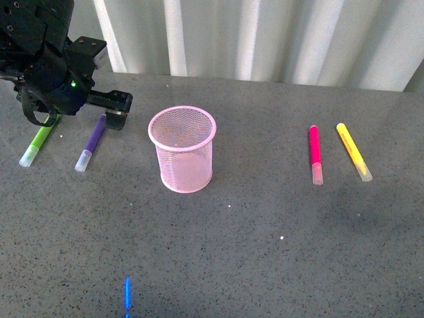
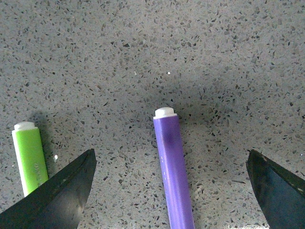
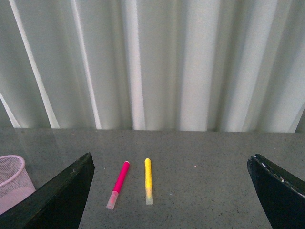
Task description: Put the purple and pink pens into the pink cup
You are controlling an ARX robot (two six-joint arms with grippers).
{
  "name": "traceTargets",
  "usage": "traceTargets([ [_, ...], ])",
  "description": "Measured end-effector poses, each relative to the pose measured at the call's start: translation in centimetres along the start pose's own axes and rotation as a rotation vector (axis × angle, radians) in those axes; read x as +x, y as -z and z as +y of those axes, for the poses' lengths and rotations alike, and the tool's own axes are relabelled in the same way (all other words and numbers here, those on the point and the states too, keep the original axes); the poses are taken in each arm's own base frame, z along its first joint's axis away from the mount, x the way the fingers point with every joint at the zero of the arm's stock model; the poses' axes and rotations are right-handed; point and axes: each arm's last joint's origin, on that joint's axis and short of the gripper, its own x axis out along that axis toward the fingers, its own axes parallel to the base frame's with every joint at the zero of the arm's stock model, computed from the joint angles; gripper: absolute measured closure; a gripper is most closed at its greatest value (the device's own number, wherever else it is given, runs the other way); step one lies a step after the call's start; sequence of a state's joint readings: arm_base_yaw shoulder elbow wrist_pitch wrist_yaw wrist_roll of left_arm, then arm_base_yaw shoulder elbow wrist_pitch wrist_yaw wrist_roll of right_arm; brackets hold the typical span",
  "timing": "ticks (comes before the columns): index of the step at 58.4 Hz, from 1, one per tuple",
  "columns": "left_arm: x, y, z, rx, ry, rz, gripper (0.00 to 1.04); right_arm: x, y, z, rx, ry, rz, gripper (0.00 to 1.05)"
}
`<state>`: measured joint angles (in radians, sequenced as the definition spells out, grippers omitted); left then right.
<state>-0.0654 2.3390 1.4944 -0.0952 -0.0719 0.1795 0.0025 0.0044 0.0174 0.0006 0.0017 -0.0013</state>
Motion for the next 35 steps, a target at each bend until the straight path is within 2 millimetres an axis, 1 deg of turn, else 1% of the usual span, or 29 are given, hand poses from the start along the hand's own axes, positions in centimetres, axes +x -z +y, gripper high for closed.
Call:
traceTargets([
  [22, 1.7, 0.4, -0.2, -0.014, 0.01, 0.028, 0.07, 0.0, 0.0, 0.0, 0.0, 0.0, 0.0, 0.07],
  [35, 1.9, 0.3, 0.1, -0.022, 0.004, 0.037, 0.07, 0.0, 0.0, 0.0, 0.0, 0.0, 0.0, 0.07],
])
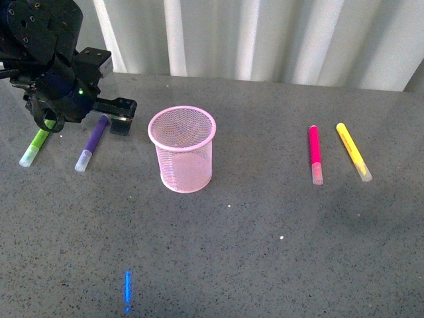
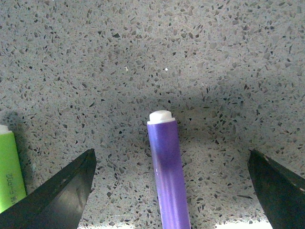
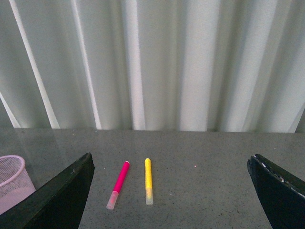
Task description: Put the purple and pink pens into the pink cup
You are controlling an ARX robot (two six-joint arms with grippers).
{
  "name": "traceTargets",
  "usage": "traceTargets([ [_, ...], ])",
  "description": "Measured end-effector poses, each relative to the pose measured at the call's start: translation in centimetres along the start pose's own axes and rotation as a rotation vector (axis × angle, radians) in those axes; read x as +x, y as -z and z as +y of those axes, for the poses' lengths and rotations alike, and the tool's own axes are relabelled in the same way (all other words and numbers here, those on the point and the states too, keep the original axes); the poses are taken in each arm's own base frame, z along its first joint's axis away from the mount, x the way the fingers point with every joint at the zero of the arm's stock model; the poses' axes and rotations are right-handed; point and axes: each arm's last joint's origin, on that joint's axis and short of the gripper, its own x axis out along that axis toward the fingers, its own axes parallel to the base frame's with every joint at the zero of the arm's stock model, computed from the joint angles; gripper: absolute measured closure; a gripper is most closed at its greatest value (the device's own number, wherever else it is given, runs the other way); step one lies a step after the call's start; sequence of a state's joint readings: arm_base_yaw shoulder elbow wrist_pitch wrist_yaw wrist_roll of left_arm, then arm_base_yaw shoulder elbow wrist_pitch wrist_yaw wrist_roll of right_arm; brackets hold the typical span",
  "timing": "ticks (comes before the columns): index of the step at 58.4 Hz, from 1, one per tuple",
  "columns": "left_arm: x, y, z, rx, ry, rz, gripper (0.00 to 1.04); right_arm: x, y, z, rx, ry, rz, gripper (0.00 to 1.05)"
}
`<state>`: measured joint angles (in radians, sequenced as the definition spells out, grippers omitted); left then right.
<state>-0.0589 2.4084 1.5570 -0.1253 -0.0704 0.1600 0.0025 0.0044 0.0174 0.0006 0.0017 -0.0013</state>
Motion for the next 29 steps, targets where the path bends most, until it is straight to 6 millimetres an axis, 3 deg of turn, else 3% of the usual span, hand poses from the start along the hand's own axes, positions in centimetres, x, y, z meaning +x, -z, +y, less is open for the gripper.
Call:
traceTargets([
  [18, 0.05, 0.17, 0.03, -0.014, 0.006, 0.017, 0.09, 0.0, 0.0, 0.0, 0.0, 0.0, 0.0, 0.07],
  [29, 0.01, 0.48, -0.22, -0.037, 0.028, 0.054, 0.42, 0.0, 0.0, 0.0, 0.0, 0.0, 0.0, 0.07],
])
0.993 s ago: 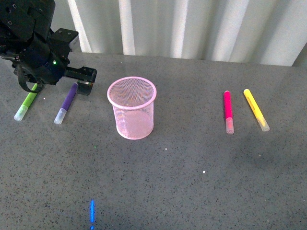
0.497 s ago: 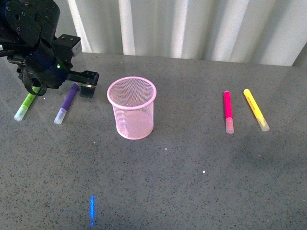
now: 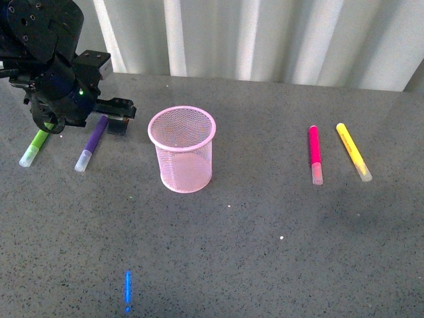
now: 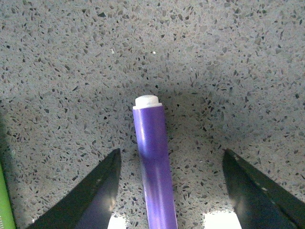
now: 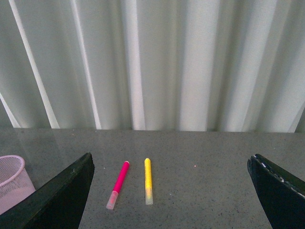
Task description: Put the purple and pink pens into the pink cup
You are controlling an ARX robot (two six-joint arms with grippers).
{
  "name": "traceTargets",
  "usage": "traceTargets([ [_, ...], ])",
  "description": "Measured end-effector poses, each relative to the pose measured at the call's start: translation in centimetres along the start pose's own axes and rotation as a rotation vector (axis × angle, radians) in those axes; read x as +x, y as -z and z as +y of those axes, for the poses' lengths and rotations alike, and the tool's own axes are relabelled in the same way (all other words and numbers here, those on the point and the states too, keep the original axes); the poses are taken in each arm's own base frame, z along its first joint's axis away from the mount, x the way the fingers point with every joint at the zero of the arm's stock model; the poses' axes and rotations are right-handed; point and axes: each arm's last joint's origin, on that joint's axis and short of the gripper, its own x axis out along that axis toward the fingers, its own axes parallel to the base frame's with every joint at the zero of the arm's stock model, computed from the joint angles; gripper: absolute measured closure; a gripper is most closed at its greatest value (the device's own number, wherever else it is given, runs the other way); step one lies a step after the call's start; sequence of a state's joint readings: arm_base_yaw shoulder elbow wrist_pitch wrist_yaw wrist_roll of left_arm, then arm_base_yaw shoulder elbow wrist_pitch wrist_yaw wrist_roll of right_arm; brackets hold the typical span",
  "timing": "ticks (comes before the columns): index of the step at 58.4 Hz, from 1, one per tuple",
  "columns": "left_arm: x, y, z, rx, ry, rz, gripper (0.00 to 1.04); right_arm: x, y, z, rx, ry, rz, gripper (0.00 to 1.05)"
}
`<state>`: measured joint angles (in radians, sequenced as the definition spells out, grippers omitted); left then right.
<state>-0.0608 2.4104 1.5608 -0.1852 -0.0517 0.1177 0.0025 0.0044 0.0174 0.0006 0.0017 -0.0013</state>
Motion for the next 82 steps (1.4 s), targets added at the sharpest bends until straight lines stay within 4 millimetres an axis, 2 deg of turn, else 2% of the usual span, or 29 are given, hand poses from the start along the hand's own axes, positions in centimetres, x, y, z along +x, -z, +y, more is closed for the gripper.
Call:
traceTargets([
  [13, 0.0, 0.0, -0.2, -0.044, 0.033, 0.024, 0.74, 0.0, 0.0, 0.0, 0.0, 0.0, 0.0, 0.07],
  [17, 0.0, 0.0, -0.2, -0.064, 0.037, 0.026, 0.88, 0.0, 0.0, 0.0, 0.0, 0.0, 0.0, 0.07],
  [20, 0.0, 0.0, -0.2, -0.074, 0.038, 0.025, 0.92, 0.0, 0.0, 0.0, 0.0, 0.0, 0.0, 0.07],
  [35, 0.1, 0.1, -0.4, -0.123, 0.001, -0.037, 0.92, 0.0, 0.0, 0.0, 0.0, 0.0, 0.0, 0.07],
  [46, -1.4, -0.2, -0.7, -0.147, -0.05, -0.164, 0.92, 0.0, 0.0, 0.0, 0.0, 0.0, 0.0, 0.07],
  [54, -4.2, -1.5, -0.7, -0.19, -0.139, -0.354, 0.92, 0.0, 0.0, 0.0, 0.0, 0.0, 0.0, 0.07],
  [60, -8.1, -3.0, -1.3, -0.221, -0.149, -0.593, 0.92, 0.0, 0.0, 0.0, 0.0, 0.0, 0.0, 0.07],
  [66, -11.4, -3.4, -2.4, -0.259, -0.114, -0.782, 0.92, 0.0, 0.0, 0.0, 0.0, 0.0, 0.0, 0.07],
  [72, -13.7, -2.5, -4.4, -0.301, -0.037, -0.915, 0.92, 0.0, 0.0, 0.0, 0.0, 0.0, 0.0, 0.07],
  [82, -15.5, 0.6, -8.6, -0.319, 0.125, -0.989, 0.92, 0.0, 0.0, 0.0, 0.0, 0.0, 0.0, 0.07],
])
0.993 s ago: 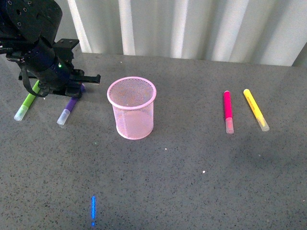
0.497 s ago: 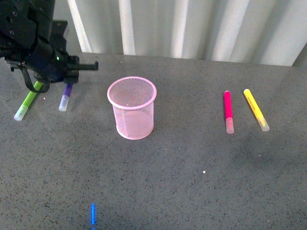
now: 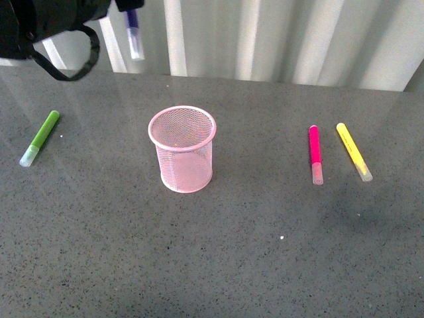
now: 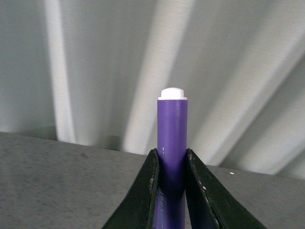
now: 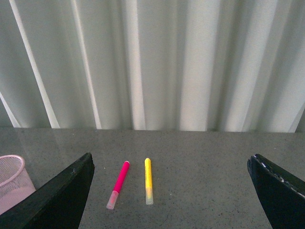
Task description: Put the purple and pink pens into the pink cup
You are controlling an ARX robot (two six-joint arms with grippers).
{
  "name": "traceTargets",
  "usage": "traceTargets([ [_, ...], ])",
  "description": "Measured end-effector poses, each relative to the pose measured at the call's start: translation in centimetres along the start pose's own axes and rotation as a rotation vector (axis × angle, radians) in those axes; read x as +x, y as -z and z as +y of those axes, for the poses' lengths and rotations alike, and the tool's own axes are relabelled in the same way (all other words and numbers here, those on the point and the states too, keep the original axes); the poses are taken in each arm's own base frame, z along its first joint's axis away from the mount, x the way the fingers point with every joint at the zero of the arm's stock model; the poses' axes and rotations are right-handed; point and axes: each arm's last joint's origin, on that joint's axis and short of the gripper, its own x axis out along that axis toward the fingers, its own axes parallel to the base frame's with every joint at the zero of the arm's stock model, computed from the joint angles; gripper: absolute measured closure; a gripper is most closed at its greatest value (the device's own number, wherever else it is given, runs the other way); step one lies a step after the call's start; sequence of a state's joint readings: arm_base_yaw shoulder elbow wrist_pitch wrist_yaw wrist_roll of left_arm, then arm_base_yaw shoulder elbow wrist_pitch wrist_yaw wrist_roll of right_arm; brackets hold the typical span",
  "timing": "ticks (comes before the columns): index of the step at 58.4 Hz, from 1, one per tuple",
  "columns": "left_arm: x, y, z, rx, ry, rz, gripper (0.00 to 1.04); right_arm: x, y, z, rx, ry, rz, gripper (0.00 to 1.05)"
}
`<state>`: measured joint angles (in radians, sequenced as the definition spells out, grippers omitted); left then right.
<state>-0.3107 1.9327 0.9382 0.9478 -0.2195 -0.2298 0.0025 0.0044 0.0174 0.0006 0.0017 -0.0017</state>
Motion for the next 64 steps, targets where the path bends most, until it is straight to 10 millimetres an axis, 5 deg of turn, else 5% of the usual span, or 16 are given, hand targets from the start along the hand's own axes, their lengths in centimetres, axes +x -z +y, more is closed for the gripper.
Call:
traceTargets([
  [11, -3.0, 2.2, -3.0, -0.036, 0.042, -0.071, 0.92, 0.0, 0.0, 0.0, 0.0, 0.0, 0.0, 0.07],
  [27, -3.0, 6.6, -3.5, -0.1, -0.019, 0.003, 0.92, 0.0, 0.0, 0.0, 0.0, 0.0, 0.0, 0.07],
  [64, -2.9, 8.7, -3.1, -0.158, -0.034, 0.062, 0.92, 0.0, 0.0, 0.0, 0.0, 0.0, 0.0, 0.07],
])
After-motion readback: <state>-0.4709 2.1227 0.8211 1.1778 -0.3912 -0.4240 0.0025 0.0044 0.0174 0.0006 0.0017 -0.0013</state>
